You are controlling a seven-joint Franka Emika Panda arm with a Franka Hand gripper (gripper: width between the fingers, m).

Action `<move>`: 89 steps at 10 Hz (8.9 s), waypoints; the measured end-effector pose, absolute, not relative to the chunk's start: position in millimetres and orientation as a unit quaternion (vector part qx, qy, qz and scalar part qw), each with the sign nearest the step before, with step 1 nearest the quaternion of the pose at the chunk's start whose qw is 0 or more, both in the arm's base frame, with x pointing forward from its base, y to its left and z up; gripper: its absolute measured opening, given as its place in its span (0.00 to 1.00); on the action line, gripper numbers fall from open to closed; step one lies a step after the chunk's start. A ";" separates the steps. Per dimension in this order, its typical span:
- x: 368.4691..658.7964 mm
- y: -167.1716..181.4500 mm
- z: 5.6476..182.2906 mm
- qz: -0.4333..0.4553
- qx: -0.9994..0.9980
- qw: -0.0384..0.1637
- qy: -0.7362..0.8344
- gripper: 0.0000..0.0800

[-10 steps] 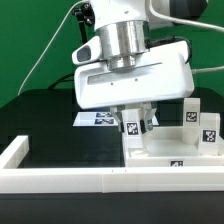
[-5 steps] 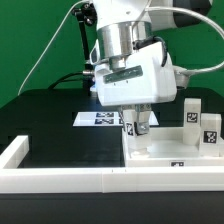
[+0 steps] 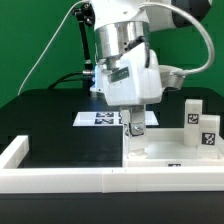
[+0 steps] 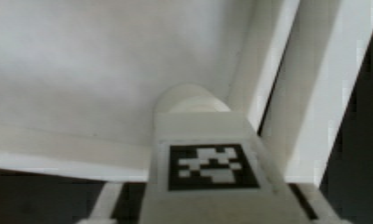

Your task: Assemble square table

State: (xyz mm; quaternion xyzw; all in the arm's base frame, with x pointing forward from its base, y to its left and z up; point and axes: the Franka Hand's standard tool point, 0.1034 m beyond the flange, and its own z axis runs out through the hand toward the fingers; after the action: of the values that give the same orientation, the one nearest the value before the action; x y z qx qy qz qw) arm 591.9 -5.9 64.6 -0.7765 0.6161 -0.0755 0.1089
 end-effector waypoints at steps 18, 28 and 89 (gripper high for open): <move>589.2 1.5 63.2 -0.114 -0.993 0.028 0.013 0.81; 590.1 1.5 63.2 -0.115 -0.986 0.004 -0.120 0.33; 598.8 1.1 65.3 -0.132 -0.920 0.058 0.365 0.80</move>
Offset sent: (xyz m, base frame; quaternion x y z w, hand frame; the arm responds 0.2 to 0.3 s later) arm -0.0001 0.0003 -0.0013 0.0026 -0.0016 -0.0702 0.9975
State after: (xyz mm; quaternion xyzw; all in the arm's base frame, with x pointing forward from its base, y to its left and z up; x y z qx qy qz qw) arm 598.8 1.1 65.3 -0.9195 0.3654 -0.1324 0.0584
